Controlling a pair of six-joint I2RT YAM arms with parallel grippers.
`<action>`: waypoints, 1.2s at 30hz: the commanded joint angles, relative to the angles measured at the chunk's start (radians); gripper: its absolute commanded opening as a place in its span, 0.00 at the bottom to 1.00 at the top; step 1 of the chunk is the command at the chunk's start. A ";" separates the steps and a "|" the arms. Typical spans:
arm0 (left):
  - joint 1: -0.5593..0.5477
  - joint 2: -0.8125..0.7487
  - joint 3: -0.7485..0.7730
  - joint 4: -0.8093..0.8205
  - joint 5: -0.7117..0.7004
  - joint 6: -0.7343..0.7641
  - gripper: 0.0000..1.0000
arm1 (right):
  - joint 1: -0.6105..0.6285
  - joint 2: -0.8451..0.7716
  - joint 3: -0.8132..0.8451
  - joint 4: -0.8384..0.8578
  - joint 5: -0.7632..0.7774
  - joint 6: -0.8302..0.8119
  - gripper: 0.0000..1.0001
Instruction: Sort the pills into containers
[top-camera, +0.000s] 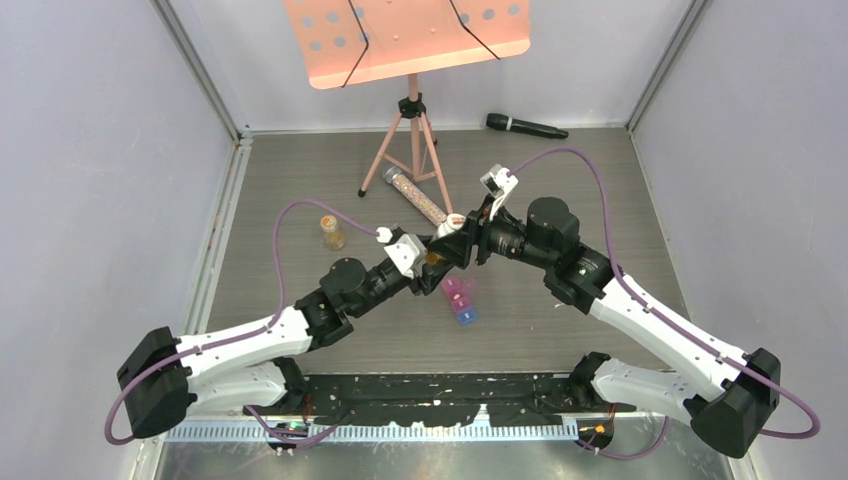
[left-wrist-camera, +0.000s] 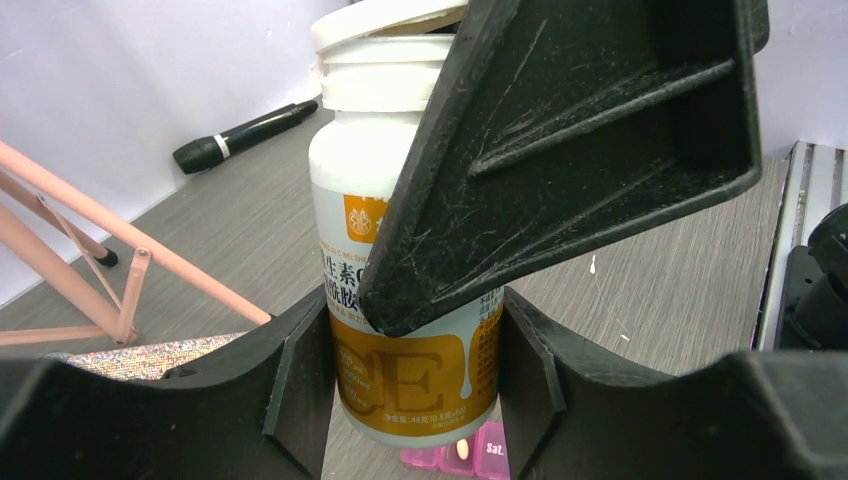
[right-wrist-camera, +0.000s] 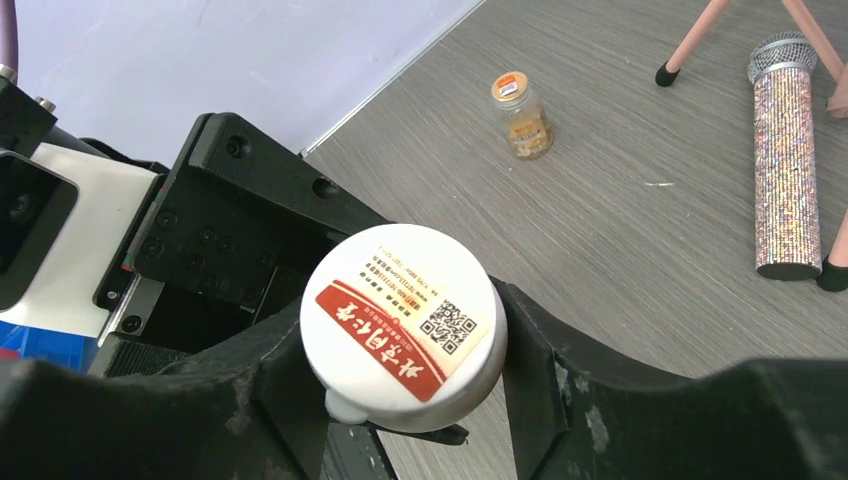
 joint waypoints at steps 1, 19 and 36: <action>-0.001 -0.035 0.032 0.036 0.001 -0.001 0.19 | 0.003 0.008 0.015 0.082 0.034 0.017 0.53; 0.022 0.037 0.231 -0.820 -0.945 -0.326 1.00 | 0.023 0.086 0.056 -0.166 0.540 -0.074 0.29; 0.387 -0.335 0.094 -1.063 -0.400 -0.737 0.99 | 0.335 0.478 0.035 0.088 0.659 -0.104 0.32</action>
